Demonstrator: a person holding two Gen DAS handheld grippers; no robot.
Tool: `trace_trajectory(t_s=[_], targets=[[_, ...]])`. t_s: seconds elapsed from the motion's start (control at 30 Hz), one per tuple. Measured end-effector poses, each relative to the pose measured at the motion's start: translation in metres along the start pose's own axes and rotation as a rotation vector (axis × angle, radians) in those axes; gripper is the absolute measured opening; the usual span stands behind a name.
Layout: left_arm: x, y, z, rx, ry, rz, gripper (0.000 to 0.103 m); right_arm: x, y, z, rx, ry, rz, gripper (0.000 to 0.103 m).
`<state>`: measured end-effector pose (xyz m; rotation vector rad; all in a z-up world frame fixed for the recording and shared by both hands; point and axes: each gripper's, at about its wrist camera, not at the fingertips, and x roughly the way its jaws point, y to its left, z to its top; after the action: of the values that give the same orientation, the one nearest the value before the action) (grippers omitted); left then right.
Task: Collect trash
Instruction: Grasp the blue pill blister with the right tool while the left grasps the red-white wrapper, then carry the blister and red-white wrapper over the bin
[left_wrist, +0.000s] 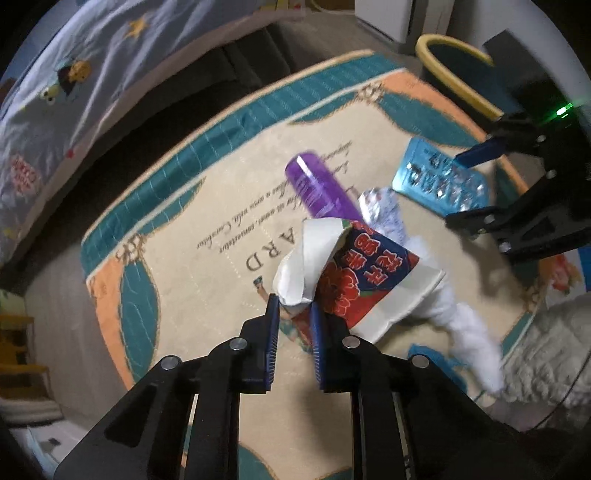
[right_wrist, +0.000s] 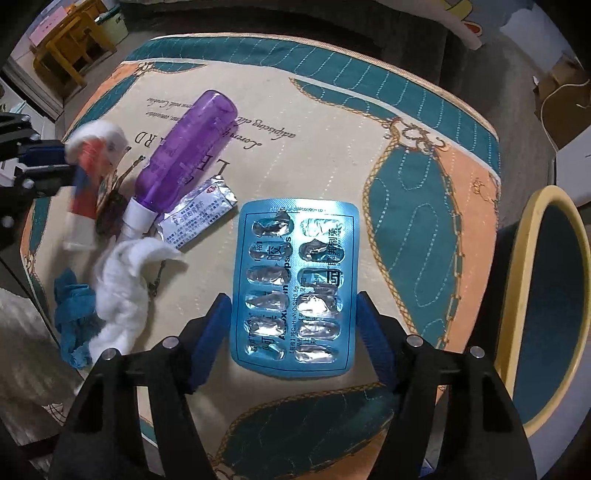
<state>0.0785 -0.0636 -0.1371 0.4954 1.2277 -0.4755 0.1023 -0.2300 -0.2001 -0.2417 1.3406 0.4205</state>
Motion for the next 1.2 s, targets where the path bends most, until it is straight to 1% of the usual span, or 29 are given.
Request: trace_trajectory(t_s=[0.2,0.33,0.47,0.6,0.7,0.77,0.9,1.0,1.2], targets=[[-0.018,-0.001,0.004,0.003,-0.051,0.003,0.017,-0.017,0.003,-0.003,0.037,-0.041,-0.011,0.068],[-0.04,-0.007,0.013,0.001,-0.111,0.005,0.017,-0.036,0.001,-0.007,0.077,-0.083,-0.007,0.068],[-0.061,-0.011,0.024,-0.005,-0.178,-0.007,0.017,-0.064,-0.003,-0.014,0.119,-0.141,-0.005,0.068],[-0.076,-0.018,0.038,-0.015,-0.231,-0.026,0.017,-0.1,-0.008,-0.026,0.163,-0.205,-0.026,0.068],[-0.084,-0.023,0.048,-0.022,-0.261,-0.031,0.017,-0.125,-0.019,-0.036,0.208,-0.253,-0.039,0.068],[-0.086,-0.026,0.053,-0.029,-0.273,-0.037,0.017,-0.139,-0.032,-0.047,0.247,-0.275,-0.069,0.068],[-0.088,-0.037,0.065,-0.036,-0.297,-0.049,0.017,-0.151,-0.059,-0.058,0.318,-0.307,-0.089,0.068],[-0.088,-0.05,0.074,-0.04,-0.327,-0.053,0.017,-0.15,-0.081,-0.067,0.371,-0.307,-0.087,0.068],[-0.086,-0.074,0.095,-0.059,-0.362,-0.059,0.017,-0.147,-0.112,-0.08,0.419,-0.308,-0.092,0.068]])
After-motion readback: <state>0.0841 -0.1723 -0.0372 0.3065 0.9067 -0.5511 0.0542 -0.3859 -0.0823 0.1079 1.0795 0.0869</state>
